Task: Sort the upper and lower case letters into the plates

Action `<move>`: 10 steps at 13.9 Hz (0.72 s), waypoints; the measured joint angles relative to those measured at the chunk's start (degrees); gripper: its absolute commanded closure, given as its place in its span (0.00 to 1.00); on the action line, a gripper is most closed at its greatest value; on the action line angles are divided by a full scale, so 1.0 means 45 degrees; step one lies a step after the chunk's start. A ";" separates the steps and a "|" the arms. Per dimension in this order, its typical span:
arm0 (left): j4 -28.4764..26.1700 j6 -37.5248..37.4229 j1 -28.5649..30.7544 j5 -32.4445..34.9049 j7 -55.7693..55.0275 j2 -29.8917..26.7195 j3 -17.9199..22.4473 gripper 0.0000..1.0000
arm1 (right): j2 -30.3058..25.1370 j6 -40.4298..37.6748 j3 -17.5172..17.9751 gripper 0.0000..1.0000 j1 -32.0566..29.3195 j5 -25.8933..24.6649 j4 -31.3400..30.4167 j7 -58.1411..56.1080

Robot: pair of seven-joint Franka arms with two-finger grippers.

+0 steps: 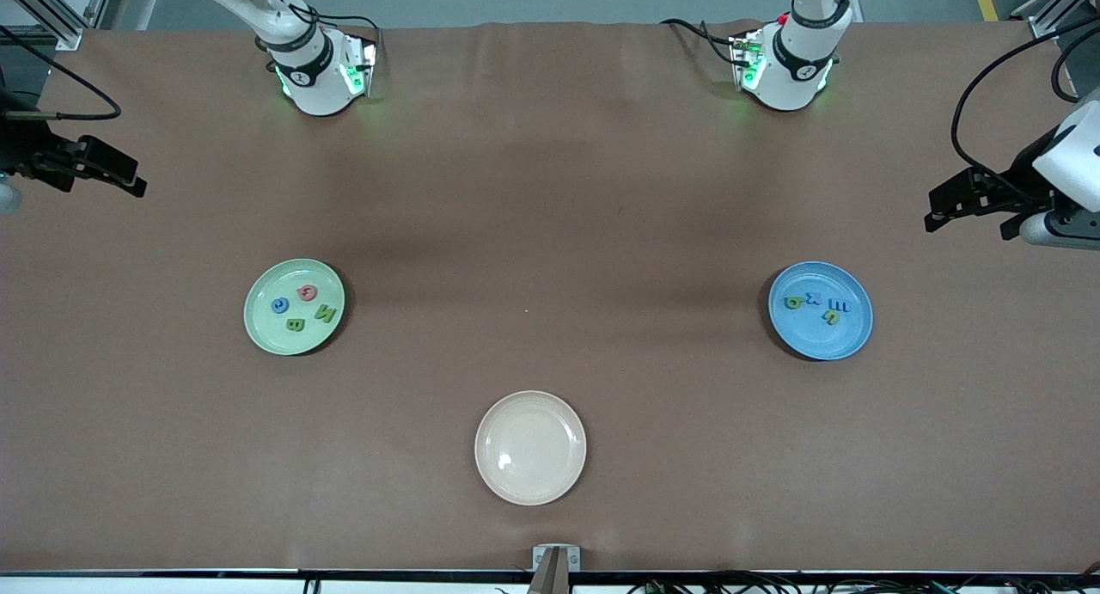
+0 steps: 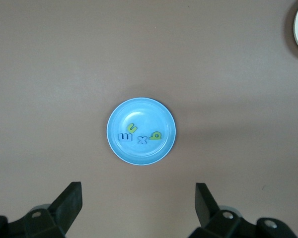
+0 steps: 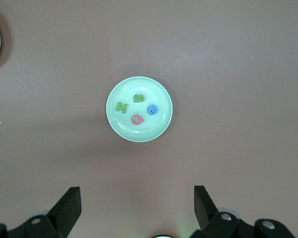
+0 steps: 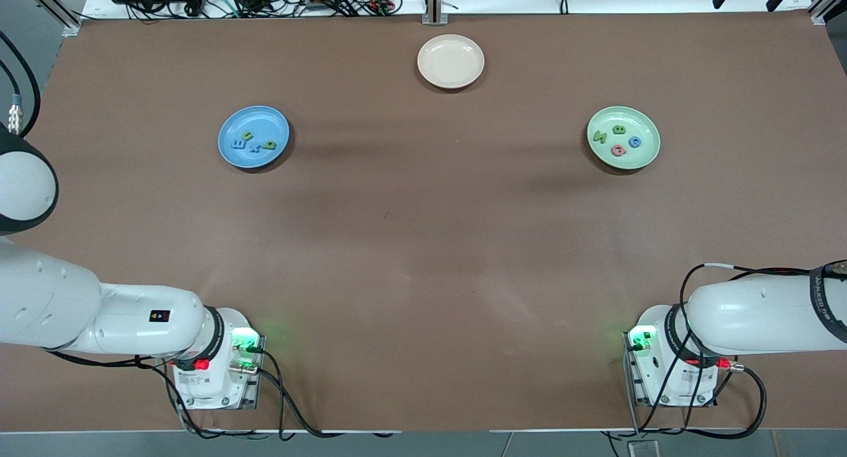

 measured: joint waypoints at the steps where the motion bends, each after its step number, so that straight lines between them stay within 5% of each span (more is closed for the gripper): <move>1: 0.0030 0.0000 0.0001 0.0032 0.0000 0.0000 0.0022 0.00 | 0.0000 0.0003 -0.0005 0.00 -0.0006 0.0000 -0.0007 0.0000; 10: 0.0332 -0.0050 0.0005 0.0484 -0.0636 -0.0002 0.0034 0.00 | 0.0000 0.0054 0.0029 0.00 0.0014 0.0000 -0.0027 -0.0003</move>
